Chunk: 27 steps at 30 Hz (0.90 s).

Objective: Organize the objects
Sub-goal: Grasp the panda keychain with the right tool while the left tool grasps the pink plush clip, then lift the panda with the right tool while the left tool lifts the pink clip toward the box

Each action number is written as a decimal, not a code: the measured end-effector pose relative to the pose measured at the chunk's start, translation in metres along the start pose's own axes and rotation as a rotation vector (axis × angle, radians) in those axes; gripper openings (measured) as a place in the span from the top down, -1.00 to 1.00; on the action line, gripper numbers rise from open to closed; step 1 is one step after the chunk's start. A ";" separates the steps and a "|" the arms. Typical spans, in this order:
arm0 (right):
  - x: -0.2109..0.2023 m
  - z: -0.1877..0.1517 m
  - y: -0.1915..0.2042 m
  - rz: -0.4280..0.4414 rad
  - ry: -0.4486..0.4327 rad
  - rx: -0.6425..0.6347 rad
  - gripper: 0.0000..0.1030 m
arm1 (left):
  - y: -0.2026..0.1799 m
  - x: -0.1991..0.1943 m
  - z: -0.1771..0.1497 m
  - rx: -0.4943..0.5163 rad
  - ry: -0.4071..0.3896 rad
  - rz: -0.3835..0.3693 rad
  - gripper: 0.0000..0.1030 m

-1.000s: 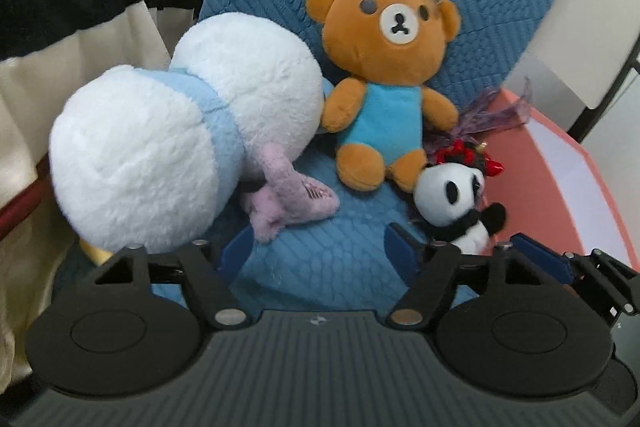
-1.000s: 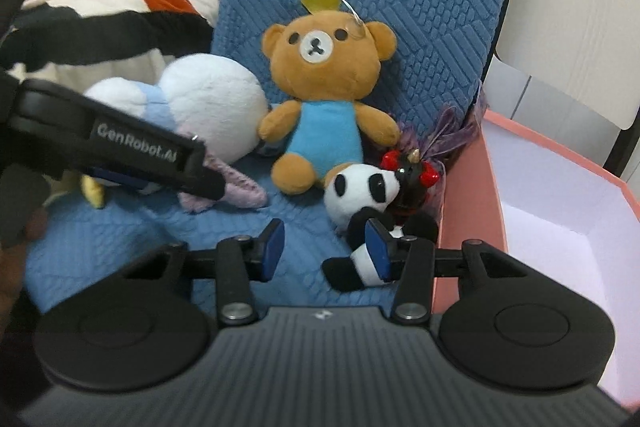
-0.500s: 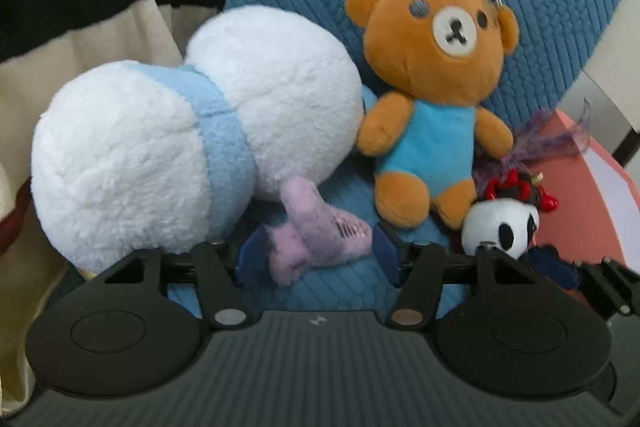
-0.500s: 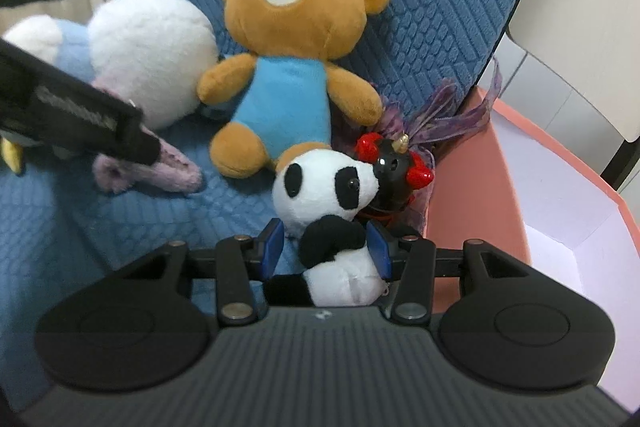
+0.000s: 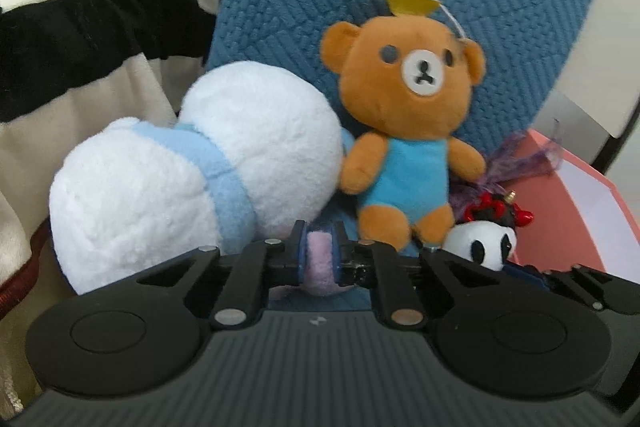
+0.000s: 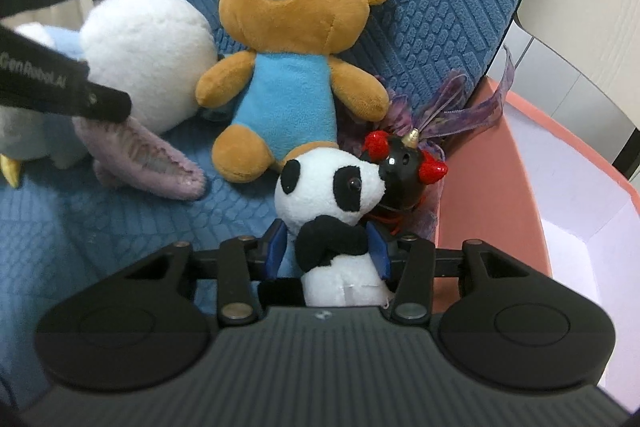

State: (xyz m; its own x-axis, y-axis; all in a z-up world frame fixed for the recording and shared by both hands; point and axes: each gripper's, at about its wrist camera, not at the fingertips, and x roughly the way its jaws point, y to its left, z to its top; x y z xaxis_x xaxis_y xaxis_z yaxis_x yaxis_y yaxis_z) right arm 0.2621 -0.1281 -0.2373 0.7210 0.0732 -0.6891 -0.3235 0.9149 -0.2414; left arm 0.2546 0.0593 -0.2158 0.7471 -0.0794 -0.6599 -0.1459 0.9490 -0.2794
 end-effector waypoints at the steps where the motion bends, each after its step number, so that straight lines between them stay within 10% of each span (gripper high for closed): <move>1: -0.003 0.000 0.000 0.009 -0.001 0.012 0.08 | 0.000 -0.003 -0.001 0.000 0.004 -0.006 0.71; 27: -0.053 -0.033 0.005 0.229 0.159 0.298 0.20 | 0.021 -0.059 -0.044 -0.122 0.206 -0.117 0.72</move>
State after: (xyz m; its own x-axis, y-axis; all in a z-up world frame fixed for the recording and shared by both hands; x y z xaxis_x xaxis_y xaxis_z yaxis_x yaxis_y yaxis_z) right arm 0.2020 -0.1411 -0.2249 0.5400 0.2476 -0.8044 -0.2561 0.9588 0.1232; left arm 0.1790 0.0708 -0.2140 0.6175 -0.2591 -0.7426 -0.1524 0.8869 -0.4362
